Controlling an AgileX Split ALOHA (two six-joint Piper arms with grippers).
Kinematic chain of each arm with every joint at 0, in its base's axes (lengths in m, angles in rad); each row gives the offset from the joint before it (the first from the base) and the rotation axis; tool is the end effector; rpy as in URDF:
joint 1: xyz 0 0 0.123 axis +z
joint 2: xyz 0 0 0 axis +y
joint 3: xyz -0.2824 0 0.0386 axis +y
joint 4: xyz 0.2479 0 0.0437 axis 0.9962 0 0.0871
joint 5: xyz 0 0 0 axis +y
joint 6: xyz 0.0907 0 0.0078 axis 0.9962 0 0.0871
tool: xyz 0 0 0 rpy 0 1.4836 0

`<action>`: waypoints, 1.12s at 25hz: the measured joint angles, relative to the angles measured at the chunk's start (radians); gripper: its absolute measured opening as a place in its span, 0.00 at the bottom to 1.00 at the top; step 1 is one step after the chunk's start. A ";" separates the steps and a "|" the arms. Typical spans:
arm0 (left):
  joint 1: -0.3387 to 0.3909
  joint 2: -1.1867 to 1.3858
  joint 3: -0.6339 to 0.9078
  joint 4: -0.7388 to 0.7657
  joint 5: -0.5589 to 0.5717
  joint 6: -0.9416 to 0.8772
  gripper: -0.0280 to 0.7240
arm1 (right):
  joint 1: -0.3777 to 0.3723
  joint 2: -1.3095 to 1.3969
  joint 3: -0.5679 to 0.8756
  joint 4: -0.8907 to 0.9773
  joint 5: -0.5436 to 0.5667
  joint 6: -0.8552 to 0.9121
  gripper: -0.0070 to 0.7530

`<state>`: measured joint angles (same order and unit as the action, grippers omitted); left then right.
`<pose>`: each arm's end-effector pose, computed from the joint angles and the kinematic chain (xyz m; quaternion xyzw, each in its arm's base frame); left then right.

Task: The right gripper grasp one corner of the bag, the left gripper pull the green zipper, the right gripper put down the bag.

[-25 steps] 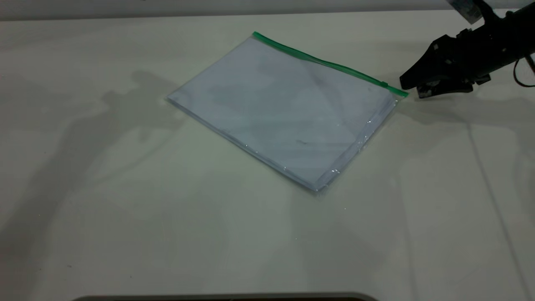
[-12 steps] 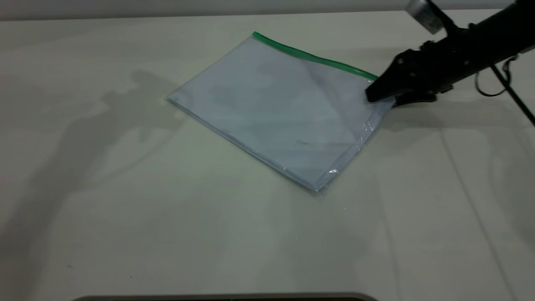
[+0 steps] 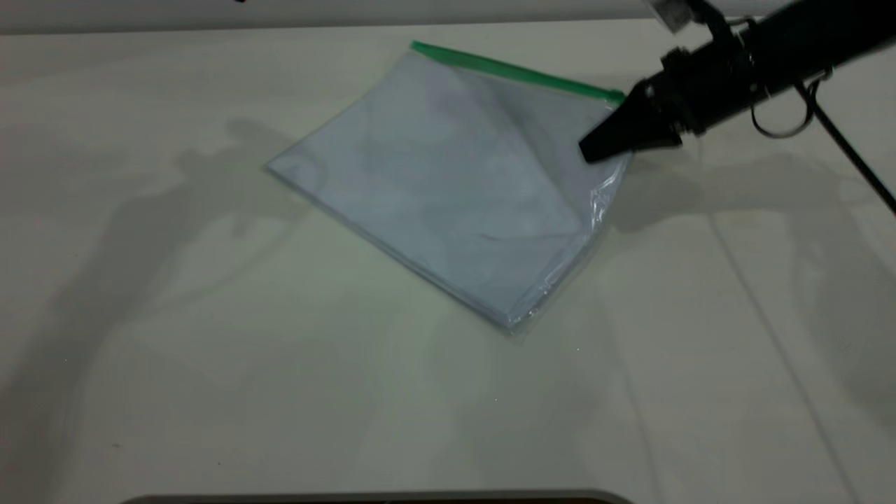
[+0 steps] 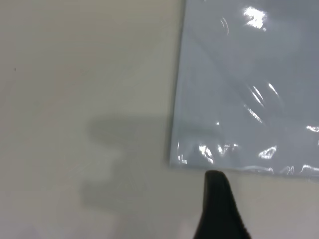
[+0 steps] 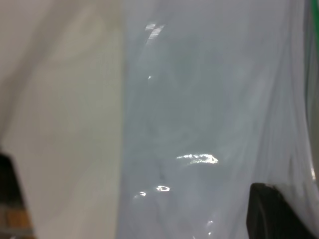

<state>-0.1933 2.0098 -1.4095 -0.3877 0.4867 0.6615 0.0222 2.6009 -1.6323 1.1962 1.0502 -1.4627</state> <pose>0.4237 -0.0994 0.1843 0.2647 0.9141 -0.0666 0.3000 0.4431 0.0834 0.0025 -0.2821 0.8446 0.4212 0.1724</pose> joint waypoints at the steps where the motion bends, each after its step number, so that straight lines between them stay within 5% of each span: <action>1: -0.004 0.000 0.000 0.000 0.000 0.011 0.77 | 0.007 0.000 -0.025 -0.020 0.031 0.000 0.06; 13: -0.071 0.001 0.000 0.000 0.017 0.133 0.77 | 0.261 0.000 -0.298 -0.392 0.108 0.162 0.06; 28: -0.090 0.008 -0.001 -0.094 0.133 0.347 0.77 | 0.320 0.000 -0.316 0.040 0.113 0.016 0.06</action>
<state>-0.2830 2.0180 -1.4102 -0.4813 0.6194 1.0082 0.3421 2.6009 -1.9478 1.2361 1.1635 -1.4472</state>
